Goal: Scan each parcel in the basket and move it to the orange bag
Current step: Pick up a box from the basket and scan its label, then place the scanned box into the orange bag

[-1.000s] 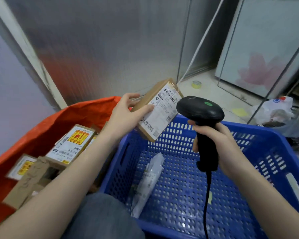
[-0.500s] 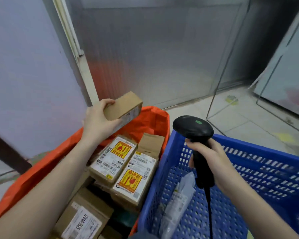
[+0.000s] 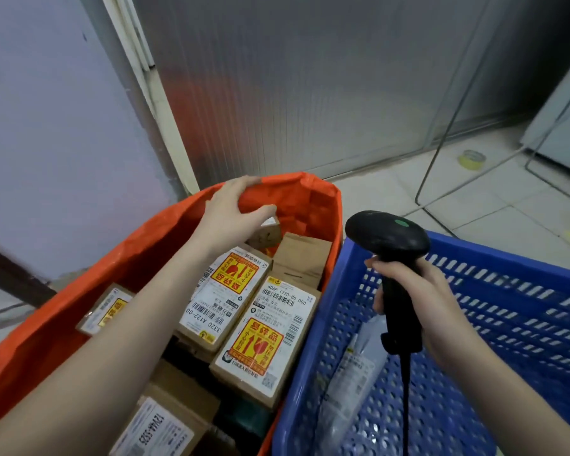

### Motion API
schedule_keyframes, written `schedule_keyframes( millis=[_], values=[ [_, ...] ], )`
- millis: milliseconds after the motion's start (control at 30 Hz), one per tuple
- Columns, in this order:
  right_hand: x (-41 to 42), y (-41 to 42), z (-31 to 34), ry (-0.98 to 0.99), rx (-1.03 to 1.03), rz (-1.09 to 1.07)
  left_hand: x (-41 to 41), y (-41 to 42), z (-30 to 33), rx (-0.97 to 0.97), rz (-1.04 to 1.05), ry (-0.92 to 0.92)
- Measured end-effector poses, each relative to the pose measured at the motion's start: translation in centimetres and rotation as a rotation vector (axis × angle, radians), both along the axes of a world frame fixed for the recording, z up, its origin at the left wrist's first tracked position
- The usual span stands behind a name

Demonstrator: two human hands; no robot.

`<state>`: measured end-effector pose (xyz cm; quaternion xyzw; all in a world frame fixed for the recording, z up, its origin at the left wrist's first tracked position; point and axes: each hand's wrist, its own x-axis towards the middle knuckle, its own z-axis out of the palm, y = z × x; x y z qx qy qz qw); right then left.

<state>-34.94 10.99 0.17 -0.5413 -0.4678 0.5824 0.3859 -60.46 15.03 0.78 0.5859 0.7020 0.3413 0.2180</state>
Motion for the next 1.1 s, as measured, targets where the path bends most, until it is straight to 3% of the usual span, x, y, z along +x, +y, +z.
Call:
schedule_keyframes(
  millis=[333, 433, 567, 700, 833, 1100],
  values=[
    [5.1, -1.7, 2.4, -0.014, 0.023, -0.047, 9.6, -2.1, 1.1, -0.004, -0.190, -0.174],
    [7.9, -1.9, 1.4, -0.046, 0.013, -0.095, 13.5, -2.2, -1.1, -0.108, -0.277, -0.271],
    [11.7, -2.0, -1.9, -0.174, 0.051, -0.116, 17.3, -1.6, -5.7, -0.292, -0.336, -0.240],
    [14.7, -1.7, -7.1, -0.316, 0.061, -0.081, 19.3, -0.2, -9.9, -0.493, -0.374, -0.052],
    [16.0, -0.8, -12.3, -0.356, -0.013, -0.086, 20.6, 1.1, -14.3, -0.610, -0.588, 0.444],
    [18.5, 0.3, -20.7, -0.397, -0.125, -0.011, 24.2, 2.7, -25.0, -0.869, -0.594, 0.584]
  ],
)
